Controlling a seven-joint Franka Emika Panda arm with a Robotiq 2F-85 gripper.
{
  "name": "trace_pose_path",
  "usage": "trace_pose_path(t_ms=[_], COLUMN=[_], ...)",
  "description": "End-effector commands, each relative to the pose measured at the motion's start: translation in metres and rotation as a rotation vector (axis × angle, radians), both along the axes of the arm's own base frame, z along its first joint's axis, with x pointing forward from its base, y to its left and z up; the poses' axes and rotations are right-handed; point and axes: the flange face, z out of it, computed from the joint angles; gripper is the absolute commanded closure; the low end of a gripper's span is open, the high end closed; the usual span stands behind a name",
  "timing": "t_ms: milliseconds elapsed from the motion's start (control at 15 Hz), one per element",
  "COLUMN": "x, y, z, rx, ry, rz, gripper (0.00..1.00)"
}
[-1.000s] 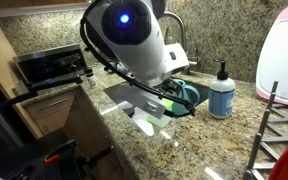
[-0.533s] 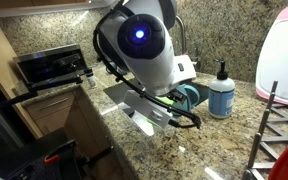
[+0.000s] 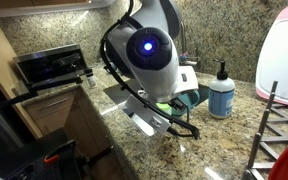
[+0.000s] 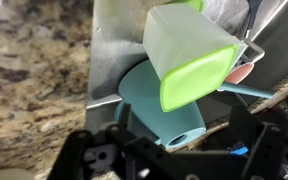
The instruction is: Take the green lid from the sink and put it on the dish rack
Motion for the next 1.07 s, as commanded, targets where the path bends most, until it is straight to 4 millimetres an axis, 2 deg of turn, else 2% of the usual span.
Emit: trace_pose_path(t_ms=[0,333,800,1000], x=[0.000,0.000,0.000,0.004], y=[0.000,-0.001,-0.012,-0.012], z=[-0.001,-0.002,-0.017,-0.016], rx=[0.002,0.005,0.018,0.018], ry=[0.006,0.025,0.091,0.069], rz=[-0.001,-0.002,-0.028,-0.022], gripper=[0.00,0.00,0.00,0.00])
